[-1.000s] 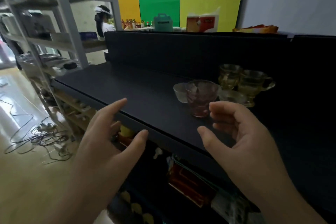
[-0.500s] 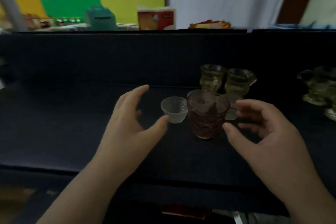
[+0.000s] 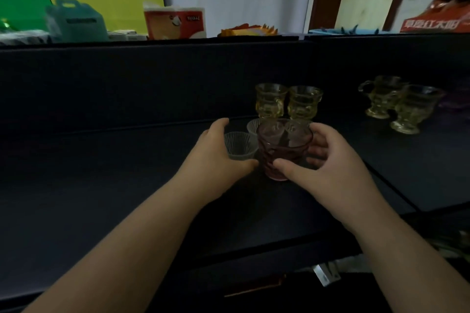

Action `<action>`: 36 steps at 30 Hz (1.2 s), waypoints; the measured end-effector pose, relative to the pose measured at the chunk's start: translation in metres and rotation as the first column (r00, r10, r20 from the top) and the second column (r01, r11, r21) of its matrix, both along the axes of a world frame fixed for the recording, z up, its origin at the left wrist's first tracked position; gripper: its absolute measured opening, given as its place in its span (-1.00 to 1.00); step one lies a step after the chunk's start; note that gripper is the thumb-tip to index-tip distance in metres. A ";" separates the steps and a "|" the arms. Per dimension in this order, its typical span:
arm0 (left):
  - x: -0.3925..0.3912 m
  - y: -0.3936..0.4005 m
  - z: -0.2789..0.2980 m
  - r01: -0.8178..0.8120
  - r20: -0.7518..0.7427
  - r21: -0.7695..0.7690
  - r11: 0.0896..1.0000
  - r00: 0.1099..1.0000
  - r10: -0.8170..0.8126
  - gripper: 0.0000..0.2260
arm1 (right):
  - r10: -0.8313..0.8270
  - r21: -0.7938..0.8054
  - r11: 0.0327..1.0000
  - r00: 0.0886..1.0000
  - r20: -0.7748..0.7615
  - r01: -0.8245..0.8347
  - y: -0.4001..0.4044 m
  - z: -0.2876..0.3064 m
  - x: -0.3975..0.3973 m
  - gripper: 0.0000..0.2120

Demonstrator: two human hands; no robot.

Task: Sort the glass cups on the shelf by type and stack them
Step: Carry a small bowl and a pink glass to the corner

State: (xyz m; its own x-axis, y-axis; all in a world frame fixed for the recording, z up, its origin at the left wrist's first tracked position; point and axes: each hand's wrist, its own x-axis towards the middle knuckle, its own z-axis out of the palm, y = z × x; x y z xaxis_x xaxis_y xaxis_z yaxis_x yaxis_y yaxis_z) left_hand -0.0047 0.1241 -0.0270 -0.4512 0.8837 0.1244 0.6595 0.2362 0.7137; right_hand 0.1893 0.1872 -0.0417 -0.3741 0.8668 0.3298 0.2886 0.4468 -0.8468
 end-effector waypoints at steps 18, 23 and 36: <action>0.000 -0.045 0.002 -0.098 -0.030 0.054 0.994 0.995 0.100 -0.24 | 0.028 -0.090 0.995 0.990 -0.135 -0.040 0.005 -0.006 -0.016 -0.53; 0.005 -0.067 0.002 -0.093 0.066 0.160 0.983 0.994 0.084 -0.23 | 0.032 -0.075 0.996 0.977 -0.211 -0.049 -0.014 0.004 -0.006 -0.56; 0.081 -0.062 0.004 0.135 0.284 0.334 0.933 0.929 -0.237 -0.51 | -0.108 -0.082 0.993 0.938 -0.329 0.085 -0.050 0.009 0.099 -0.39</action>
State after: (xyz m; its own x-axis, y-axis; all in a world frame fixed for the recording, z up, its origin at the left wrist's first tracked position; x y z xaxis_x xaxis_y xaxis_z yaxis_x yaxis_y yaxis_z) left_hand 0.0766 0.0625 -0.0232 -0.3423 0.8972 0.2790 0.3988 -0.1301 0.9078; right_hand 0.2884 0.1373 -0.0325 -0.1661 0.9172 0.3622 0.0244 0.3710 -0.9283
